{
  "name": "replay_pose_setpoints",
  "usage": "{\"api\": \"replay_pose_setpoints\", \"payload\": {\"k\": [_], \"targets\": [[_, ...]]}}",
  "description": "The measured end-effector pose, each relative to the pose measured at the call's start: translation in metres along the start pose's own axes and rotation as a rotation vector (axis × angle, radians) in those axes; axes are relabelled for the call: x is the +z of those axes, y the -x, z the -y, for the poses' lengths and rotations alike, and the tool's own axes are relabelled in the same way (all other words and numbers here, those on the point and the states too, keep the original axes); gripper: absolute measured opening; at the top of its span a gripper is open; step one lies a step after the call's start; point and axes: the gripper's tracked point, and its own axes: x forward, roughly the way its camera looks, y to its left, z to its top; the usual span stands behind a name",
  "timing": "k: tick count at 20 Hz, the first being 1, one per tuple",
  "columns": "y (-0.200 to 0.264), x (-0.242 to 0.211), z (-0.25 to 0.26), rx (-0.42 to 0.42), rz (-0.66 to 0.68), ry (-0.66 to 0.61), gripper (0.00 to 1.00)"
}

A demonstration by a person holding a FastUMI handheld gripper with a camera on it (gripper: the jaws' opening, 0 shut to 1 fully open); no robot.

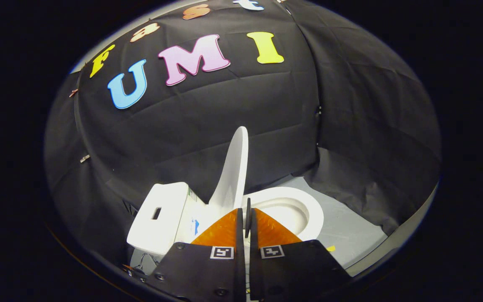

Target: Open the toilet lid.

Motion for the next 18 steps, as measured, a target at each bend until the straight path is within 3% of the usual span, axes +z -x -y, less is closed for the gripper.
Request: {"api": "replay_pose_setpoints", "payload": {"k": [10,18], "targets": [[0.019,-0.004,-0.098,-0.021,0.089,0.176,0.09],[0.028,-0.019,-0.174,0.022,0.114,0.263,0.11]]}}
